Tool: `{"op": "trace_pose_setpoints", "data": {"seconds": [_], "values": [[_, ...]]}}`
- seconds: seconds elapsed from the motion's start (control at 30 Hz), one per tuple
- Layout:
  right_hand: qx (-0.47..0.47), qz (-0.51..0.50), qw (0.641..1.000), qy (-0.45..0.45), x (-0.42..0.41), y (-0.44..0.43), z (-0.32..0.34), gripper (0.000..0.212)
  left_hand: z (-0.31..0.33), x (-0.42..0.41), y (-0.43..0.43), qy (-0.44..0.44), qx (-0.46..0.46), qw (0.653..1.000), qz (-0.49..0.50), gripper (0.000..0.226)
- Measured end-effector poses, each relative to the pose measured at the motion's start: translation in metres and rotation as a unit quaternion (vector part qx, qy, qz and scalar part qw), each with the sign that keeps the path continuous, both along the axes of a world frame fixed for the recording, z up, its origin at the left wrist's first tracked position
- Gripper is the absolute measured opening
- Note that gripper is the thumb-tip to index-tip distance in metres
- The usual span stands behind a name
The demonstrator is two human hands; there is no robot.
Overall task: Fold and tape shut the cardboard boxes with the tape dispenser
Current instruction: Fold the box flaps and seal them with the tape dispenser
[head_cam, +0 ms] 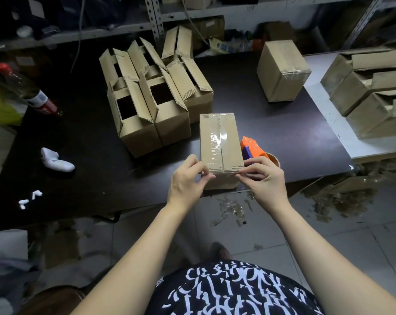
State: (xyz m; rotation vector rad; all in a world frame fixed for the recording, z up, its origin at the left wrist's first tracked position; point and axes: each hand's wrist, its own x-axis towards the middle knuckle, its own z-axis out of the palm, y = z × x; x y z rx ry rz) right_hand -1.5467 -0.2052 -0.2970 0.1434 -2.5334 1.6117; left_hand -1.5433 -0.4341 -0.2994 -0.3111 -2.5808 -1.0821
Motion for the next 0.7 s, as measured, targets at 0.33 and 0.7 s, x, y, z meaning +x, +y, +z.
{"op": "trace_pose_setpoints", "data": {"seconds": [0.33, 0.7], "values": [[-0.002, 0.005, 1.0, -0.026, -0.004, 0.005, 0.007, 0.04, -0.001, -0.009, -0.011, 0.051, -0.033, 0.997, -0.055, 0.026], [-0.048, -0.072, 0.986, -0.143, -0.004, -0.002, 0.014, 0.031, 0.007, 0.001, -0.022, -0.168, 0.122, 0.978, 0.031, 0.062]]}}
